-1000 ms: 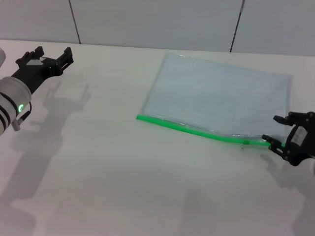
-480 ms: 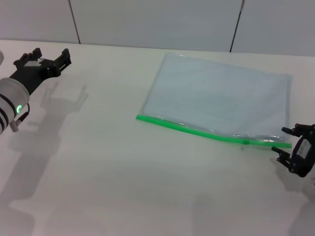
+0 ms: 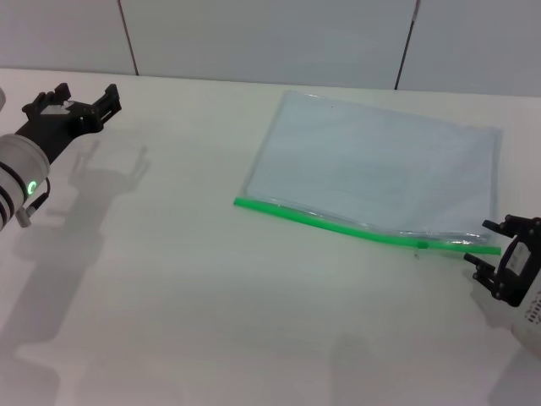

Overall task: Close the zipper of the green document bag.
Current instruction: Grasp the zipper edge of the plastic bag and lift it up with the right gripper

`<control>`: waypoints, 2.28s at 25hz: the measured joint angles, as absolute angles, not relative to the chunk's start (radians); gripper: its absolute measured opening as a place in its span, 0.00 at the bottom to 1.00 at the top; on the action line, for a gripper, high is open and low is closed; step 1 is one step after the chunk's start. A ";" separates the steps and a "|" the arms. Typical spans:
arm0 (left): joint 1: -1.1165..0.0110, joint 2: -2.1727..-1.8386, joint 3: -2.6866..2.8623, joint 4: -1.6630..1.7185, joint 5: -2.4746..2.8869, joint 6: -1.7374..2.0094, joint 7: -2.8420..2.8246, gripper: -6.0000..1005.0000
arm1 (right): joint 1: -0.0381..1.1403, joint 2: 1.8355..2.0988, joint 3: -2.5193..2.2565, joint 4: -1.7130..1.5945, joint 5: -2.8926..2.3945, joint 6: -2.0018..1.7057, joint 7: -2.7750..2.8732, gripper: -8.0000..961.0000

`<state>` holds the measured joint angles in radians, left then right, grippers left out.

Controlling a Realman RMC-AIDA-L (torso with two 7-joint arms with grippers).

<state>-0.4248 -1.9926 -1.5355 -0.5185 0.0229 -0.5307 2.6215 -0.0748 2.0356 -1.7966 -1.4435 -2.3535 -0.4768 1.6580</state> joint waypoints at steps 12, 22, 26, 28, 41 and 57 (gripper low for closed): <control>-0.422 -1.993 -1.546 -0.518 0.028 -0.529 2.621 0.83 | -0.070 2.036 -1.862 -1.355 -2.385 -0.294 1.679 0.51; -0.429 -1.994 -1.546 -0.507 0.028 -0.529 2.620 0.83 | -0.065 2.034 -1.878 -1.316 -2.386 -0.251 1.672 0.51; -0.429 -1.994 -1.546 -0.507 0.027 -0.529 2.619 0.83 | -0.065 2.034 -1.892 -1.312 -2.395 -0.253 1.671 0.51; -0.430 -1.993 -1.546 -0.507 0.025 -0.529 2.620 0.83 | -0.066 2.035 -1.894 -1.311 -2.401 -0.248 1.672 0.51; -0.435 -1.993 -1.546 -0.504 0.021 -0.529 2.620 0.83 | -0.056 2.036 -1.918 -1.256 -2.402 -0.128 1.671 0.51; -0.454 -1.998 -1.546 -0.494 0.024 -0.528 2.620 0.83 | 0.019 2.036 -1.989 -1.147 -2.388 0.023 1.674 0.51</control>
<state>-0.4539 -1.9978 -1.5462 -0.4937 0.0235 -0.5279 2.6203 0.0188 2.0356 -1.9885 -1.1465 -2.3881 0.0235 1.6736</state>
